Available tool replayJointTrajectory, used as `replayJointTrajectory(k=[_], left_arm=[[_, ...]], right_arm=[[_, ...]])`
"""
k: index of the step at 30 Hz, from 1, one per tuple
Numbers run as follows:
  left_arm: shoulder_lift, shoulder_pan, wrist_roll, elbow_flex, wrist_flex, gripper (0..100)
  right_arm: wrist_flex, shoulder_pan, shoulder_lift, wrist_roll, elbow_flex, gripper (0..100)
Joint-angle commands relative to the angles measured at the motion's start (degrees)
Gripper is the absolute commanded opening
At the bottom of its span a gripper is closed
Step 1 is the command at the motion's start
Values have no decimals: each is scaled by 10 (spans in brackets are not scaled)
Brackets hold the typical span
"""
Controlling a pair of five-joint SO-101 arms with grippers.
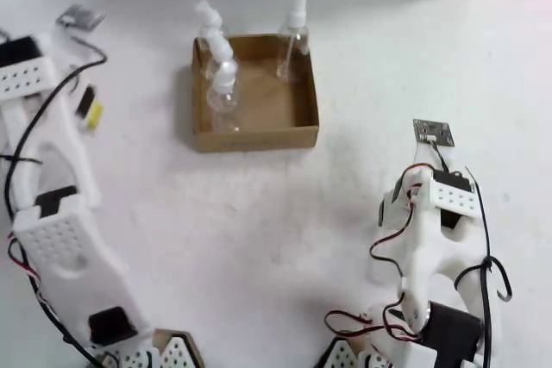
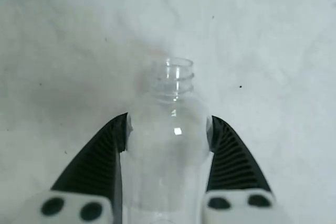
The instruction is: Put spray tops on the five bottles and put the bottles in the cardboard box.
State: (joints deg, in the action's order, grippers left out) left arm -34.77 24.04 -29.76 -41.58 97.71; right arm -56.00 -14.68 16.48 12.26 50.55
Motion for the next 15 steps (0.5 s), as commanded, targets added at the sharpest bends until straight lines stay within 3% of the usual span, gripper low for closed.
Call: replayJointTrajectory(k=[1,15], left_arm=[[26,-60,86,-102,48,20],[346,-256,191,144,32,20]], right_arm=[[9,2,19,0,1,17],[10,2,19,18,1,16]])
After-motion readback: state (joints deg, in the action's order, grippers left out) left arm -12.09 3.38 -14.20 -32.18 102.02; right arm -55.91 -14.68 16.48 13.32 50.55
